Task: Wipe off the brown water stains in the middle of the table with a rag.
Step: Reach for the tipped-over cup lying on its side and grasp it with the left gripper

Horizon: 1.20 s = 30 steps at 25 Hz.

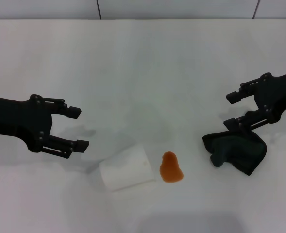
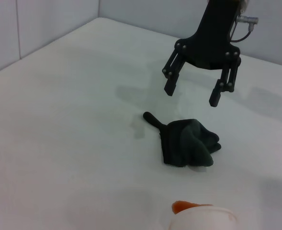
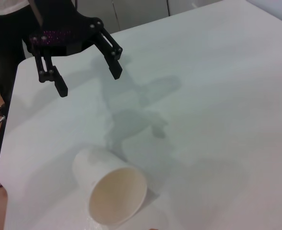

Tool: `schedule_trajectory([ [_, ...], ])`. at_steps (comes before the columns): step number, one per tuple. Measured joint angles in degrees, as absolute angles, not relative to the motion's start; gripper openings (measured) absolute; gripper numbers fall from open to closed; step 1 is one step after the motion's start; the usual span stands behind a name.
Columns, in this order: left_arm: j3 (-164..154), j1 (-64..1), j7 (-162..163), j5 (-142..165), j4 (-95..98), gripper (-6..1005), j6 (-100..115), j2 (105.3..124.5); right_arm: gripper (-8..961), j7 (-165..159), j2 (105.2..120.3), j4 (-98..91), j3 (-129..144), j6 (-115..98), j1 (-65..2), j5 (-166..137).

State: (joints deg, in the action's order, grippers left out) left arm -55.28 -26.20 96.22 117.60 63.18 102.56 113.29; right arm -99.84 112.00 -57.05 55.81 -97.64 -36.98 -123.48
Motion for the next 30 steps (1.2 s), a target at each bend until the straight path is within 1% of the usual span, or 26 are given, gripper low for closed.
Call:
schedule_trajectory([
  [12,-55.3,-26.5,96.3,117.8,63.1,885,102.5,113.2,779,-99.8,112.06,-57.0,55.8,-97.5,-37.0,-123.5],
  [18,-55.4,-27.9,98.0,118.8,63.7,884,103.3,112.91,779,-99.2,112.06,-57.0,55.8,-97.4,-37.0,-123.5],
  [21,-55.6,-30.8,100.8,121.4,64.2,883,105.0,112.16,779,-98.9,112.09,-57.0,55.8,-97.3,-37.0,-123.5],
  [24,-57.5,-35.4,104.5,125.7,64.0,882,106.9,111.16,779,-98.4,112.1,-57.0,55.8,-97.3,-37.0,-123.5],
  [26,-59.5,-38.3,106.8,128.2,63.8,882,107.9,110.88,779,-98.1,112.12,-56.9,55.8,-97.2,-37.0,-123.5],
  [30,-63.9,-43.8,111.2,131.7,63.3,881,109.9,110.96,779,-97.7,112.18,-56.9,55.8,-97.1,-37.1,-123.5],
])
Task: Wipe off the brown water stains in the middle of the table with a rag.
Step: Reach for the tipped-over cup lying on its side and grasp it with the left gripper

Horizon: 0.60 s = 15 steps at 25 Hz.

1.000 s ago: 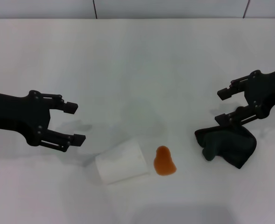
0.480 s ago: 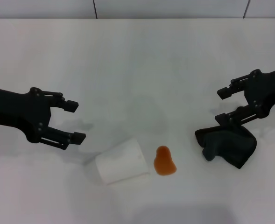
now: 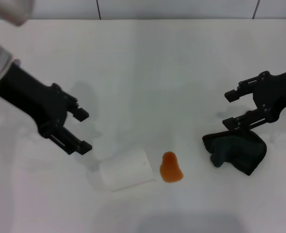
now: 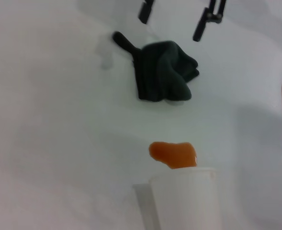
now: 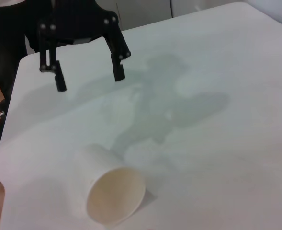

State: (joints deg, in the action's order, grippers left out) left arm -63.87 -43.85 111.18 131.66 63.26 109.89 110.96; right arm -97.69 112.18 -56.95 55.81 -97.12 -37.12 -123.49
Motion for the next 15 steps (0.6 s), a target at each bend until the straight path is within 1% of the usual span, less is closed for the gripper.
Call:
schedule_trajectory([
  [4,-68.6,-48.5,115.4,133.1,61.5,880,110.5,111.27,779,-97.4,112.23,-57.0,55.8,-97.1,-37.5,-123.5],
  [5,-69.3,-49.4,116.5,134.0,61.1,880,110.5,111.76,779,-97.3,112.23,-57.1,55.8,-97.1,-37.6,-123.5],
  [6,-69.4,-50.5,117.5,135.5,60.8,880,110.6,112.58,779,-97.2,112.23,-57.1,55.8,-97.1,-37.7,-123.5],
  [7,-69.4,-50.9,117.8,136.3,60.7,879,110.6,112.91,779,-97.1,112.23,-57.1,55.9,-97.1,-37.7,-123.5],
  [9,-69.2,-52.2,119.0,139.6,60.6,879,110.6,114.72,779,-96.8,112.23,-57.1,55.9,-97.1,-37.8,-123.5],
  [12,-69.4,-53.7,120.1,145.6,60.5,878,110.5,118.01,779,-96.2,112.23,-57.1,55.8,-97.2,-37.9,-123.5],
  [14,-70.9,-54.4,121.3,148.0,60.4,878,110.3,119.4,778,-95.8,112.23,-57.1,55.8,-97.2,-37.9,-123.5],
  [15,-71.3,-54.5,121.6,148.0,60.3,878,110.2,119.48,778,-95.6,112.23,-57.1,55.8,-97.2,-37.9,-123.5],
])
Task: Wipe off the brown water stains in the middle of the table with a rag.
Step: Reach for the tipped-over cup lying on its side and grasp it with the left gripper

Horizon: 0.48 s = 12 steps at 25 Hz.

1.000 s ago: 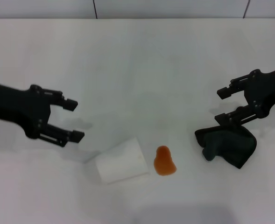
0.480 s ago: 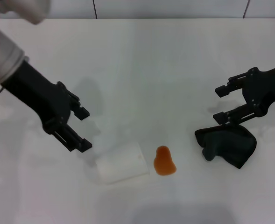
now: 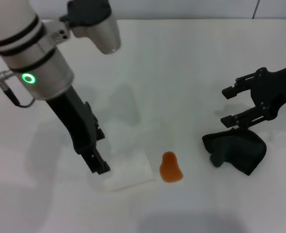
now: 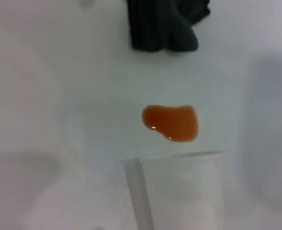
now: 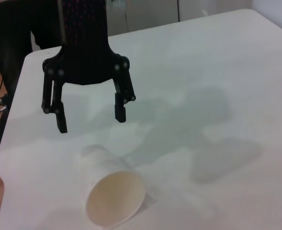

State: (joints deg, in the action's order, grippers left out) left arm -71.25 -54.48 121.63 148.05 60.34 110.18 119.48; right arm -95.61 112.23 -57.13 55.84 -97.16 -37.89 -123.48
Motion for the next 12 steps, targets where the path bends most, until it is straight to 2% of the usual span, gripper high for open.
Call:
schedule_trajectory([
  [12,-76.2,-53.6,123.3,144.5,59.8,875,105.0,119.64,778,-94.8,112.39,-56.6,55.9,-97.6,-38.0,-123.5],
])
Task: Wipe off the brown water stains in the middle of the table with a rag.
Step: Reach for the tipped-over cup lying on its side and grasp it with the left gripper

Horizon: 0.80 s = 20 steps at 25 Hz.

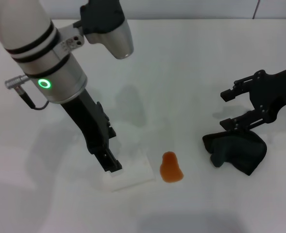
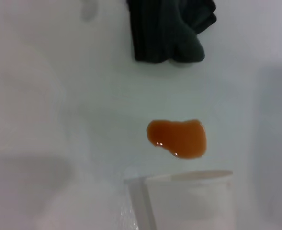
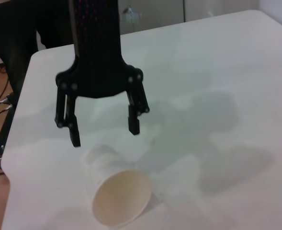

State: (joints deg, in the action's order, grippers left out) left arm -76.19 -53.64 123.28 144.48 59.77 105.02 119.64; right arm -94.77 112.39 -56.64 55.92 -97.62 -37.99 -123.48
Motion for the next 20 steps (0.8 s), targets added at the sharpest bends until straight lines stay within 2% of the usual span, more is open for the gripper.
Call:
schedule_trajectory([
  [20,-82.3,-53.0,124.2,141.4,56.0,870,99.7,119.77,778,-95.2,112.72,-56.8,56.3,-97.8,-38.7,-123.5],
])
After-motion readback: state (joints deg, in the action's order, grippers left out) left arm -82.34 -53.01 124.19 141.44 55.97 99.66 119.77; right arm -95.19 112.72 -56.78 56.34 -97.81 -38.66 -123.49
